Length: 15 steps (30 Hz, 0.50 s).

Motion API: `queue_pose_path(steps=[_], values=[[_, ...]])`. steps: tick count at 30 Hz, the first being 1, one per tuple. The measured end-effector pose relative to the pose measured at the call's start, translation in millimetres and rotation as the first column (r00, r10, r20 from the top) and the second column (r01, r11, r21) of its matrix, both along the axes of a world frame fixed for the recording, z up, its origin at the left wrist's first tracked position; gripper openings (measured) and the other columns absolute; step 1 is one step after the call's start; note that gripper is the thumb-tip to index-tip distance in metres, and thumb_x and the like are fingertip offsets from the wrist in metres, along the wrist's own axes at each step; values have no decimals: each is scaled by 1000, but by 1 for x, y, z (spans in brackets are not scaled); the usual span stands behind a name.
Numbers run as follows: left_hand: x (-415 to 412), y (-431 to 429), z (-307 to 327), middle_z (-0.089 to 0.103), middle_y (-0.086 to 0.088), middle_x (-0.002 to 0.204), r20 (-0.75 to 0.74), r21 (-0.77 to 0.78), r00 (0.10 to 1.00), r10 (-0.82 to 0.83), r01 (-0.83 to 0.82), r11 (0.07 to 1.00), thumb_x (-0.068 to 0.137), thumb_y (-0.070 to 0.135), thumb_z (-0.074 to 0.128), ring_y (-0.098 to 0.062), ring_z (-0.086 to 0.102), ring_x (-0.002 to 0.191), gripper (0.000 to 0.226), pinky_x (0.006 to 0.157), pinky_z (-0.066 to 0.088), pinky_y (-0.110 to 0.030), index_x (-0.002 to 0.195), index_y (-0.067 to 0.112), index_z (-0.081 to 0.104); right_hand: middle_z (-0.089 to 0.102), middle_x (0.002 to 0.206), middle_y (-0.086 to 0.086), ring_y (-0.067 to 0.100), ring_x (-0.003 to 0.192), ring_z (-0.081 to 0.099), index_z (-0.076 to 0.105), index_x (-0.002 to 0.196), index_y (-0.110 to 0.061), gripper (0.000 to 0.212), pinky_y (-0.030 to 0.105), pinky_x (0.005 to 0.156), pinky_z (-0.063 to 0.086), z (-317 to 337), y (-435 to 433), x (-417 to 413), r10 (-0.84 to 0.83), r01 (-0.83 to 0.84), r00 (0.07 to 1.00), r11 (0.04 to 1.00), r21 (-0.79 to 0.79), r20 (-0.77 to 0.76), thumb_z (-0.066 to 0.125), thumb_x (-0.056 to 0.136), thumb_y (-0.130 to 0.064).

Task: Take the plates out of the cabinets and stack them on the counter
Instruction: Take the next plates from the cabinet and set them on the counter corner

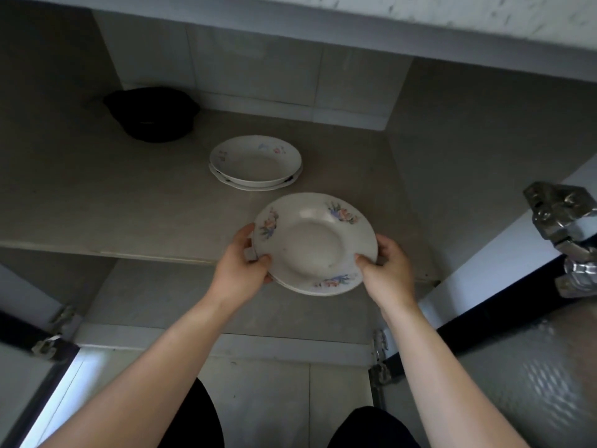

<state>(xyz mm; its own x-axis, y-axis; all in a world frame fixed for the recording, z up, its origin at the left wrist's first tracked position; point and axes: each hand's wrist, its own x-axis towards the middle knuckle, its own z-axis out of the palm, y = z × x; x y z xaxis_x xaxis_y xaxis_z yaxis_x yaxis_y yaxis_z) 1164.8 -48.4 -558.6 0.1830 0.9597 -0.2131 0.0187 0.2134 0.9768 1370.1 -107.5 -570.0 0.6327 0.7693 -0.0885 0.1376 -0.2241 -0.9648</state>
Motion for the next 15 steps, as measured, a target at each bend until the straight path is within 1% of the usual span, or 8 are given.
queue_pose_path(steps=[2,4,5,7,9,10,12,15], values=[[-1,1,1,55,3,107,3,-15,1000,-2,2,1000,87,-4,51,-13,59,90,56,60,59,-24,135,23,40,64,103,-7,11,95,62,56,111,-26,34,30,81,52,0,-2,-1,0,0,999,1000,6,-34,64,83,-7],[2,8,4,55,9,101,-56,2,998,-6,6,1000,85,-3,53,-13,59,86,58,65,58,-32,135,23,40,64,101,-8,12,95,62,57,111,-24,32,33,83,52,2,1,-1,-5,5,999,1000,0,-40,62,84,-8],[3,12,5,57,10,99,-92,19,996,-13,15,1000,84,-3,53,-12,59,83,57,65,57,-33,134,22,41,65,102,-7,13,96,63,57,113,-22,33,35,85,53,3,3,0,-5,5,999,1000,-7,-32,62,84,-8],[5,18,8,60,8,93,-120,45,992,-43,48,998,82,-6,51,-10,59,77,49,54,55,-27,124,20,48,65,100,-8,15,96,63,58,110,-25,33,37,86,53,4,7,1,0,-1,1000,1000,-18,-20,61,83,-6],[5,20,11,61,8,88,-130,62,989,-72,80,995,81,-11,48,-8,58,73,46,45,53,-21,113,21,52,63,93,-13,14,93,62,55,104,-31,35,36,84,53,8,8,1,14,-15,999,1000,-26,-33,60,83,-2],[5,20,12,61,8,87,-130,64,988,-77,86,994,81,-13,47,-9,58,72,47,44,52,-20,113,21,52,62,92,-14,14,92,62,55,104,-31,36,34,83,53,9,7,1,17,-18,999,999,-31,-39,60,83,-2],[3,19,11,62,4,91,-127,63,989,-81,90,994,81,-13,47,-13,59,74,48,45,53,-21,116,18,54,64,94,-12,14,94,62,57,107,-30,37,33,80,52,10,6,0,18,-20,999,999,-41,-36,60,83,-2],[-2,16,8,62,-4,107,-131,52,990,-59,67,996,80,-11,50,-20,60,83,52,49,56,-27,124,16,53,65,98,-7,15,93,62,58,105,-29,38,29,75,51,13,3,-5,-9,7,999,999,-44,-45,59,82,2]])
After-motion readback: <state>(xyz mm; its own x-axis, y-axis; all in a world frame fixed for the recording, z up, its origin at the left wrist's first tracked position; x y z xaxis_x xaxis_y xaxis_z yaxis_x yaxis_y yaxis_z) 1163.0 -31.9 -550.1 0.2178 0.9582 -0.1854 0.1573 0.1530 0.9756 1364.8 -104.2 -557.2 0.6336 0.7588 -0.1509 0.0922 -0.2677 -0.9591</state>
